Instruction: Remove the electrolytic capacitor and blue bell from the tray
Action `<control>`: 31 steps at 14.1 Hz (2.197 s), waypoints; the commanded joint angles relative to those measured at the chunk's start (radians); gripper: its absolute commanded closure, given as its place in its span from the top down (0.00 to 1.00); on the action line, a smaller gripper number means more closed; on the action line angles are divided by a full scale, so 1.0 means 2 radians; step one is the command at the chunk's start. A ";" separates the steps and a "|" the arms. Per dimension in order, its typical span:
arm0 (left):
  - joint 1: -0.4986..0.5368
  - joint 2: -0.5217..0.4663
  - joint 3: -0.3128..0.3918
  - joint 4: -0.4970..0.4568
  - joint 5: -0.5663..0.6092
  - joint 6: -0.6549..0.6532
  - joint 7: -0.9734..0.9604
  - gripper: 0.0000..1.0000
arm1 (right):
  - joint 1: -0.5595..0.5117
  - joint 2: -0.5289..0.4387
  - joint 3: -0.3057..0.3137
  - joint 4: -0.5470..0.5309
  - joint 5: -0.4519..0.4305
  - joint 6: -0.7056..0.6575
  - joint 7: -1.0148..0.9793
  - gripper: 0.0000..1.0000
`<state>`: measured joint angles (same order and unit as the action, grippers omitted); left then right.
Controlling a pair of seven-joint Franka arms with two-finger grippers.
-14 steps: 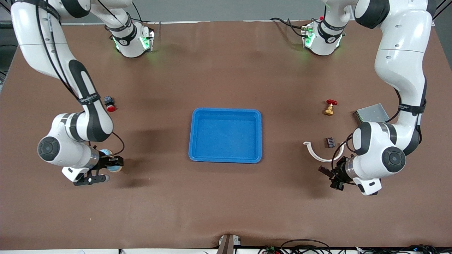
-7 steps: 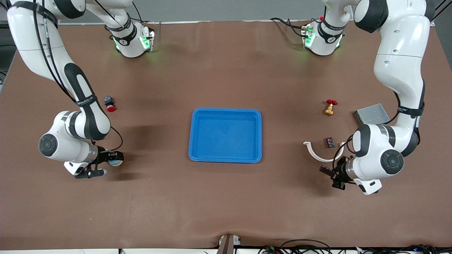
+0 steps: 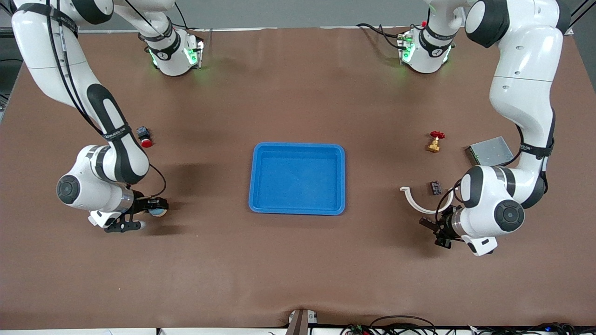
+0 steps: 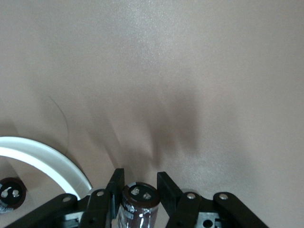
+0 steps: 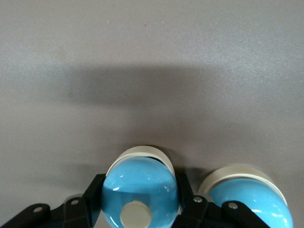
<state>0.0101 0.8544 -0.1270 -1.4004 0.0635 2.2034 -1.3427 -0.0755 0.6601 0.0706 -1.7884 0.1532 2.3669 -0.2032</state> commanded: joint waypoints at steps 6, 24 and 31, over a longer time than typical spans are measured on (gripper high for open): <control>-0.004 0.011 0.006 0.000 0.013 0.017 0.000 0.00 | 0.015 -0.015 0.003 -0.020 0.027 0.020 0.000 0.00; 0.066 -0.084 0.008 -0.001 0.056 -0.101 0.253 1.00 | 0.024 -0.104 -0.002 -0.001 0.022 -0.106 0.028 1.00; 0.176 -0.156 0.004 -0.032 0.050 -0.140 0.616 1.00 | 0.022 -0.118 -0.005 0.091 -0.012 -0.209 0.029 1.00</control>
<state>0.3244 0.6157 -0.1054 -1.4000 0.1577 1.9307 -0.2599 -0.0326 0.4261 0.0602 -1.6524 0.1508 1.9916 -0.1616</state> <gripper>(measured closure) 0.000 0.000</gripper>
